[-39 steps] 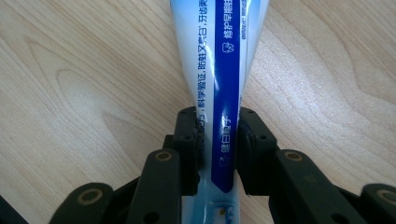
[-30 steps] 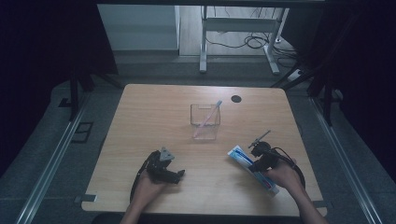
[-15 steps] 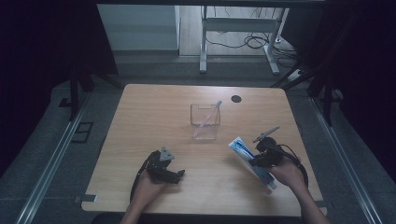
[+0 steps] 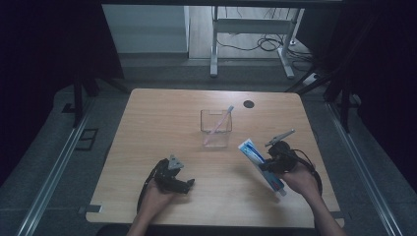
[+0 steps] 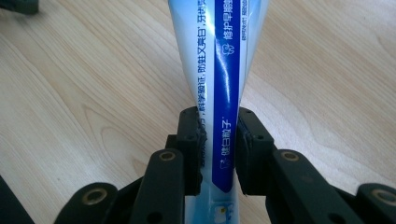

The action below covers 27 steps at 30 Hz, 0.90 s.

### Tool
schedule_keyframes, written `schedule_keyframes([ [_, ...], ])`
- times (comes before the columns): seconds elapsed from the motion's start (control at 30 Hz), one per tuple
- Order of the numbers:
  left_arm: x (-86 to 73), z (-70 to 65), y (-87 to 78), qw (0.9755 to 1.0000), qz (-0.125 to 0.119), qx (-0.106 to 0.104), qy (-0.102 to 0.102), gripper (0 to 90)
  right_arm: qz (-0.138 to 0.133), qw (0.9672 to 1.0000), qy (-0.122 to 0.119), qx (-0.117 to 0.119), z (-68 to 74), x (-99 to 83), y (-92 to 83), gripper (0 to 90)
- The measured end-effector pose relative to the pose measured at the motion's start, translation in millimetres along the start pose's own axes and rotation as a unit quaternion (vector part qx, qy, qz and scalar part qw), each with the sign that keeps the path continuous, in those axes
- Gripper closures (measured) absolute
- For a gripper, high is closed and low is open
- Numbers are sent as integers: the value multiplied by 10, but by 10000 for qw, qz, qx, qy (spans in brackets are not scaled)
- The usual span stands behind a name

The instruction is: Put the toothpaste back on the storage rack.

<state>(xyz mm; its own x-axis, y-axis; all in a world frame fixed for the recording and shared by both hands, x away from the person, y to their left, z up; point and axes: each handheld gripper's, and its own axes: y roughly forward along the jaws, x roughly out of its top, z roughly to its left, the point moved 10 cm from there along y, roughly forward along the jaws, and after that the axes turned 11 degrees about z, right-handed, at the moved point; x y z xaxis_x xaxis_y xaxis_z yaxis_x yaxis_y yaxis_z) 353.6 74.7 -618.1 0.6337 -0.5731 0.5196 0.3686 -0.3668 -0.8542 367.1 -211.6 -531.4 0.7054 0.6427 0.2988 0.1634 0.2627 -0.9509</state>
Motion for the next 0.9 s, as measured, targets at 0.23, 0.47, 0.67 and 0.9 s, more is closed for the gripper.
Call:
schedule_keyframes([
  [0.23,0,1,0,10000,0,5,-3,60,-237,9997,-5,15,12,106,-119,734],
  [0.47,0,1,-1,10000,6,0,-4,60,-504,9987,19,-32,3,200,-269,734],
  [0.67,-1,2,-1,10000,8,2,0,60,-716,9974,-55,-36,34,266,-296,734],
  [0.9,-2,2,-1,10000,10,2,2,61,-930,9956,-106,-56,74,376,-334,735],
])
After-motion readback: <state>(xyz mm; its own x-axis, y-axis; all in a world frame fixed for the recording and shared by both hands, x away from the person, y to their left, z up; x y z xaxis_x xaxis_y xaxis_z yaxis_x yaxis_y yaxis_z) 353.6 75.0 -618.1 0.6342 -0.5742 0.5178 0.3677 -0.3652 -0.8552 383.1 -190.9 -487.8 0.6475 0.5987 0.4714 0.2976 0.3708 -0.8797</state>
